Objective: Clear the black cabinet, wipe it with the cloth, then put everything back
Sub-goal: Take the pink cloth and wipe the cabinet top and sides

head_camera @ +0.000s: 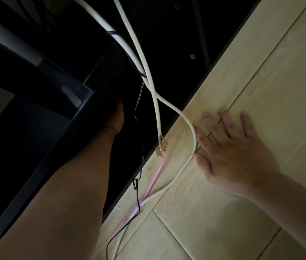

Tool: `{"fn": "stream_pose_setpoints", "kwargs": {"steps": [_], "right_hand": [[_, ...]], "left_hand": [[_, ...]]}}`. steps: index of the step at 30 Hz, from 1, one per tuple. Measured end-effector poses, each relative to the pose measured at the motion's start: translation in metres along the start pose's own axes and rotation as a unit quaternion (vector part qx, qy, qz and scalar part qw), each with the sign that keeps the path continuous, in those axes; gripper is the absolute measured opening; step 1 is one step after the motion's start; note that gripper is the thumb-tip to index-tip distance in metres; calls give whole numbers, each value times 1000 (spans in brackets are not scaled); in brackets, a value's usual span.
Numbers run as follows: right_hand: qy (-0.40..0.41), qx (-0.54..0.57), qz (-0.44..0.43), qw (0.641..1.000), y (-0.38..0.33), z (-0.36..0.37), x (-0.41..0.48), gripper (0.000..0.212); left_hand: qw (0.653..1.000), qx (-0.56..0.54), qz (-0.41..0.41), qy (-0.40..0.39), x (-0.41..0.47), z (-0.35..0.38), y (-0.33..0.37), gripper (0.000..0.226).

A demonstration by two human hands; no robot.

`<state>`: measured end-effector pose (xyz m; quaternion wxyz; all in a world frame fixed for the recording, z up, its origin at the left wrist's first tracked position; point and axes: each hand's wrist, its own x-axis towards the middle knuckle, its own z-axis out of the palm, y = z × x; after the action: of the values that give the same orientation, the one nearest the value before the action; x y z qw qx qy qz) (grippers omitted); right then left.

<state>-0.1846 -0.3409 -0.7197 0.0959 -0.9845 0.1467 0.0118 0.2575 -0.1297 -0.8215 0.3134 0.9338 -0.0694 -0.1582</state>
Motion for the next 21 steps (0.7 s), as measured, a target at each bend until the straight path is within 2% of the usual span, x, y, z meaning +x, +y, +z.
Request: {"fn": "stream_pose_setpoints", "kwargs": {"steps": [2,5,7,9,12,16,21], "right_hand": [[24,3,-1,1000,0,3,1,70],[30,-6,-5,1000,2,3,4,69],[9,-12,-2,1000,1,-1,3,69],[-18,-18,4,1000,0,-4,3,70],[-40,-22,9,999,-1,-8,4,73],[-57,-20,11,998,-2,-12,2,76],[-57,-28,10,998,-2,-15,1,71]], "left_hand": [[1000,-12,11,1,12,-3,-1,91],[1000,0,11,18,-55,-8,54,99],[999,15,24,36,-105,-6,83,94],[996,69,39,32,-139,-4,94,87],[980,194,2,51,-188,-1,106,80],[963,251,-97,0,-263,15,138,64],[953,286,-84,-61,-297,29,146,63]]}}
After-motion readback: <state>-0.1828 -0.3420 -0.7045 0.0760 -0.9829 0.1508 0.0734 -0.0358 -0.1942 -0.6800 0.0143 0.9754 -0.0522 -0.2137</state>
